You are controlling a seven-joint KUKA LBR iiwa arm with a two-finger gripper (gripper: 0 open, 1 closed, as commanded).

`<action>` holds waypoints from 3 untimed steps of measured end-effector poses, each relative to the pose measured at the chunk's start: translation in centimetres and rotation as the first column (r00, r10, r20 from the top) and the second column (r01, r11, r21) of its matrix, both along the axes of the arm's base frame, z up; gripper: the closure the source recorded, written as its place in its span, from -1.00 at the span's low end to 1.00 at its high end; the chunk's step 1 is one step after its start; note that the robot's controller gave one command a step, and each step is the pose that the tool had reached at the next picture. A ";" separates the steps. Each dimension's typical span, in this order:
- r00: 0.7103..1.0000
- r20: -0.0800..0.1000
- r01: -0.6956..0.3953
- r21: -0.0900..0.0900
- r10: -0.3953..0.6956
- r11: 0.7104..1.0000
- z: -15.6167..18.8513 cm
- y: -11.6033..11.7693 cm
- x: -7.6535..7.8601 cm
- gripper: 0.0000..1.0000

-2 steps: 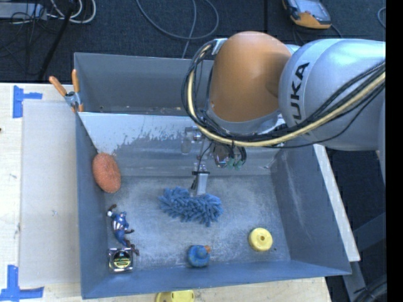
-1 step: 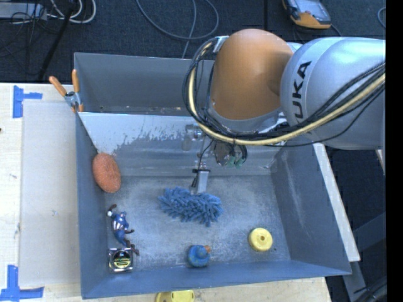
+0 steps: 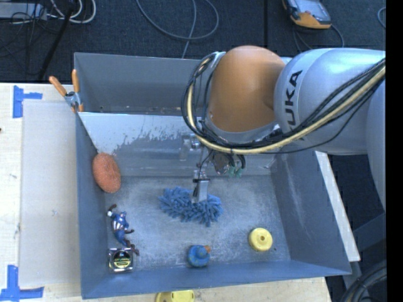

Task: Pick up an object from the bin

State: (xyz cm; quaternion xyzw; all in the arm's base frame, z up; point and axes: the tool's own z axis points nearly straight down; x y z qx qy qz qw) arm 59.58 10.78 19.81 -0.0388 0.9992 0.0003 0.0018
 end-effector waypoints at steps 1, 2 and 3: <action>0.998 -0.005 0.067 -0.001 -0.067 0.998 -3.8 -1.6 -1.4 -1.00; 0.996 -0.002 0.089 -0.001 -0.089 0.996 -8.1 -1.8 -0.1 -1.00; 0.993 -0.005 0.122 -0.001 -0.122 0.993 -12.6 -2.8 -3.2 -1.00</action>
Offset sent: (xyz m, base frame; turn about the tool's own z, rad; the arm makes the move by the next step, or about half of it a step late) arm 0.0034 -0.0195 -0.0932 0.0847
